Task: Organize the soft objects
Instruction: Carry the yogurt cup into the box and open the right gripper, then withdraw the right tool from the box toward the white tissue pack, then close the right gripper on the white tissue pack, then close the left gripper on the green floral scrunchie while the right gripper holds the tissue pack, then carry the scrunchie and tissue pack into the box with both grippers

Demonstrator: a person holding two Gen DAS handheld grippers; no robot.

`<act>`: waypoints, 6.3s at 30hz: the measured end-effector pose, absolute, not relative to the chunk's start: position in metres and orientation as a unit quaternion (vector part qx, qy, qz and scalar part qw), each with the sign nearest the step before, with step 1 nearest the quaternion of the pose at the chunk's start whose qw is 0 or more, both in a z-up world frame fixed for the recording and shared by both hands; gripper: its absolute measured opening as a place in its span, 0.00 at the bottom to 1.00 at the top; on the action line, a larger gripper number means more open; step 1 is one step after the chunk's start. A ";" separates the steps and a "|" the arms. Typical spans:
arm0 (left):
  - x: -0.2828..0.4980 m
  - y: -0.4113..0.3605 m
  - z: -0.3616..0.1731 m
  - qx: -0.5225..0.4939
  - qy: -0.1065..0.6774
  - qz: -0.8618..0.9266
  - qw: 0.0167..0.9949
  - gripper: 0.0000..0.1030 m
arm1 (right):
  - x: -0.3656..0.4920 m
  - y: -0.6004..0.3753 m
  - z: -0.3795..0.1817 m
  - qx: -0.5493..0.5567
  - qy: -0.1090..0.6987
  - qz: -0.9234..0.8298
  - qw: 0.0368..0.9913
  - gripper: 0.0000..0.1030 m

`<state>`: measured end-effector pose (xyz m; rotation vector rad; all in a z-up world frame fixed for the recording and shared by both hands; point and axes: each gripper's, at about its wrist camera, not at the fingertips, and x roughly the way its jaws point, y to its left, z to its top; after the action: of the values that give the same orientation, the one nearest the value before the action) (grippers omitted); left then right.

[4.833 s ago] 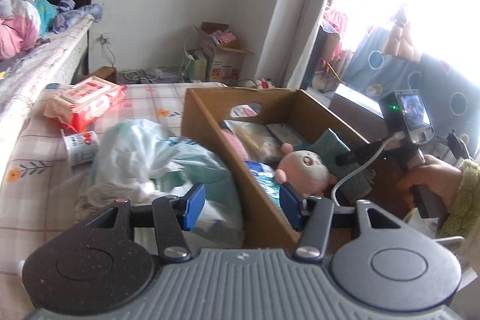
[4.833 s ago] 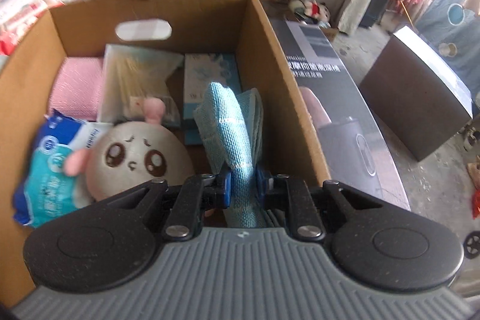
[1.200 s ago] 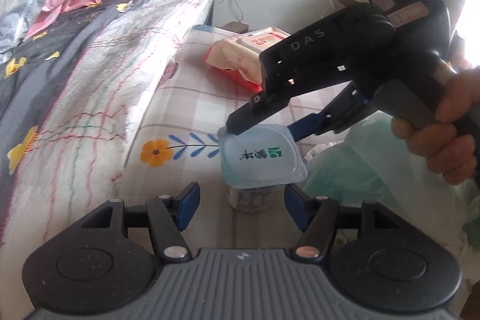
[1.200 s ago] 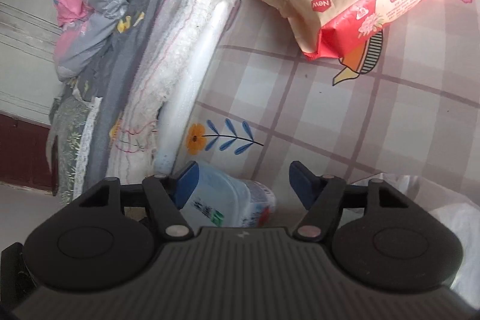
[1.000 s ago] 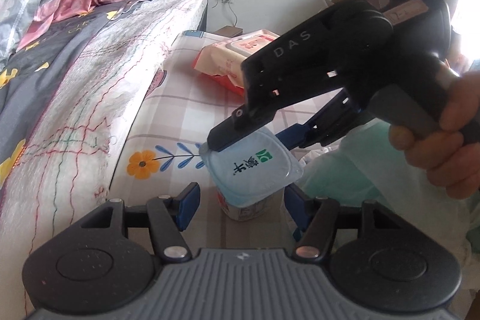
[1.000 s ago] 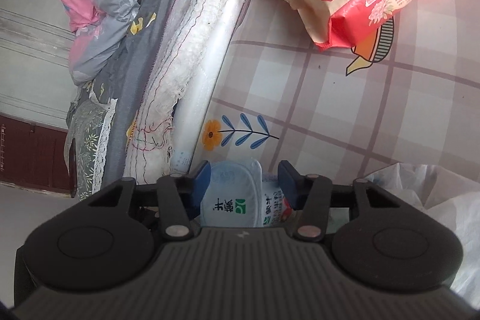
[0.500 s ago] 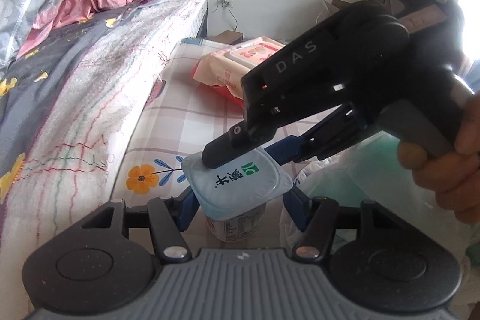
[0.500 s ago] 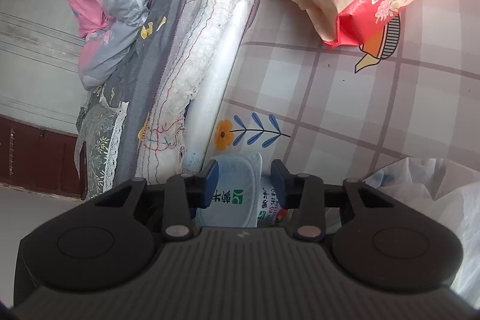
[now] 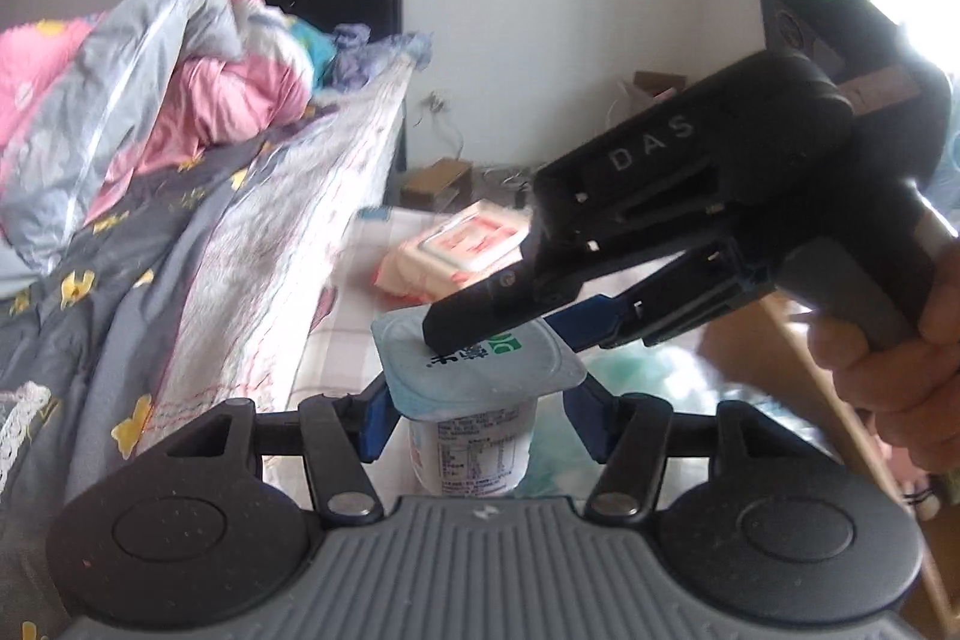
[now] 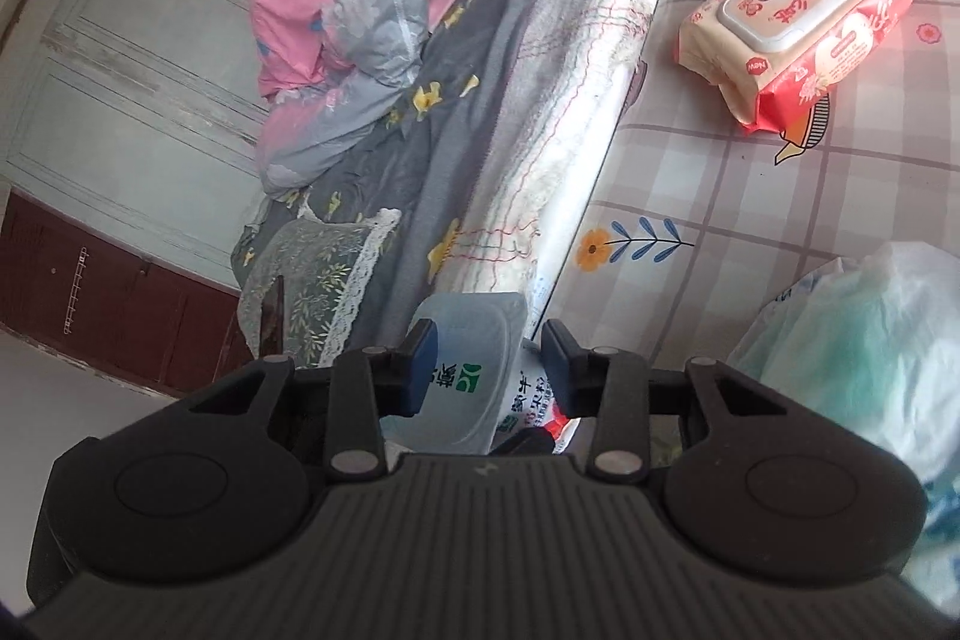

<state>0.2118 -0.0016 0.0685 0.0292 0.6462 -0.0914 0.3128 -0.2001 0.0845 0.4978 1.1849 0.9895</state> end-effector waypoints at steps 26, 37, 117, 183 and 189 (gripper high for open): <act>0.149 -0.238 0.008 0.072 0.459 -0.295 0.835 0.58 | 0.134 -0.539 0.008 0.398 0.531 0.245 0.706 0.39; 0.138 -0.232 0.014 0.097 0.443 -0.302 0.838 0.61 | 0.134 -0.542 -0.053 0.398 0.581 0.221 0.675 0.40; 0.108 0.078 -0.041 -0.087 0.421 -0.043 0.902 0.73 | 0.117 -0.237 -0.009 0.132 0.521 0.339 0.772 0.39; 0.150 -0.251 0.082 0.010 0.334 -0.354 0.874 0.12 | 0.015 -0.560 0.068 0.271 0.311 0.194 0.890 0.39; 0.173 -0.304 0.021 0.046 0.405 -0.355 0.842 0.12 | 0.016 -0.608 0.031 0.284 0.333 0.115 0.892 0.39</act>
<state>0.1728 -0.3042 0.0210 0.0967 0.8548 -0.7493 0.0164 -0.6076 0.0314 0.5893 0.6918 0.2393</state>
